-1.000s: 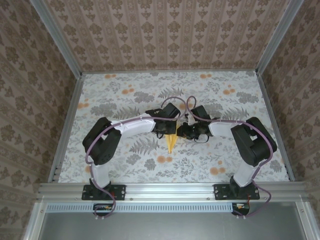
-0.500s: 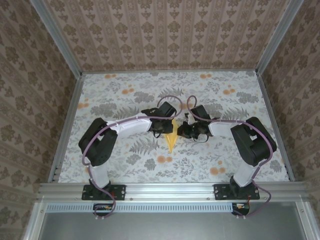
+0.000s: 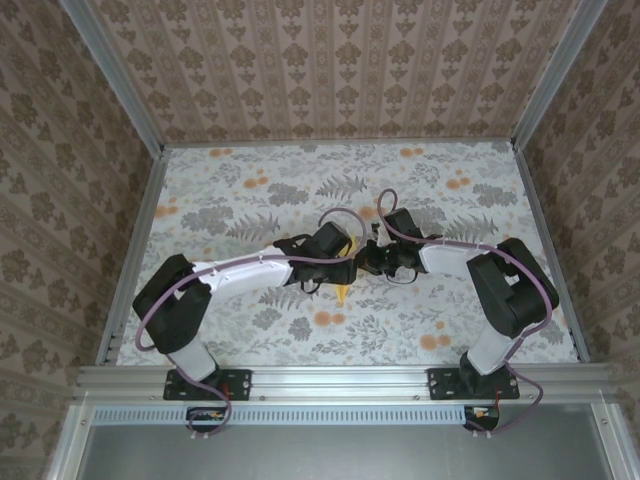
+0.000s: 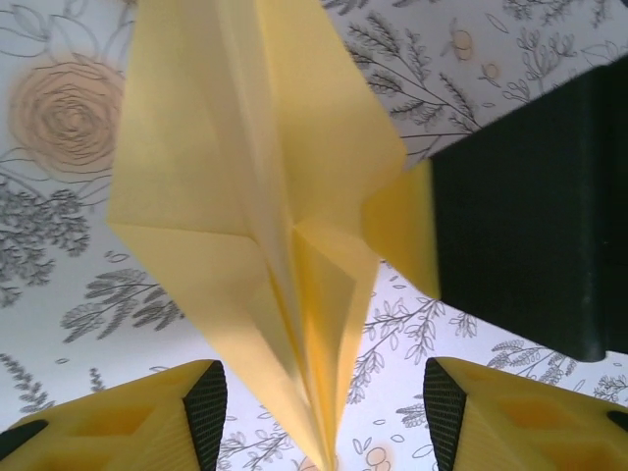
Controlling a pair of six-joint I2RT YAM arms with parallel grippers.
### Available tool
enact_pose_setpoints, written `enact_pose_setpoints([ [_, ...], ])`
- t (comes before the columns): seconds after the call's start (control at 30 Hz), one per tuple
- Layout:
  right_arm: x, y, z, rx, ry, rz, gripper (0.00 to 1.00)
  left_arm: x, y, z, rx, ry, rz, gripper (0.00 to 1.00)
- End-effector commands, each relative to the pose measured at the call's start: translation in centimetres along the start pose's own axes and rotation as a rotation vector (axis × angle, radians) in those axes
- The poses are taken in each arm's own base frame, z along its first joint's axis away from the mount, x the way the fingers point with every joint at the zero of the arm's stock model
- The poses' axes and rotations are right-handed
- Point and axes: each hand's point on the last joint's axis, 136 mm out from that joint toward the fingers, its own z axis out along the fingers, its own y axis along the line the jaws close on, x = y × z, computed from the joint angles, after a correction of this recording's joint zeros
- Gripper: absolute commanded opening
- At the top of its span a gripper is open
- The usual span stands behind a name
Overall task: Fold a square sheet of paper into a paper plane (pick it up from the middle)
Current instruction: Move the paper plane to the center of the table.
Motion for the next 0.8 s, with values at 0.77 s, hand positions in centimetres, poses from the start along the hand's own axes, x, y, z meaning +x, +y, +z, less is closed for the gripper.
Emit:
enact_pose_setpoints([
  [0.77, 0.2, -0.2, -0.3, 0.036, 0.003, 0.023, 0.07, -0.2, 1.3, 3.4, -0.083, 0.033, -0.028, 0.31],
])
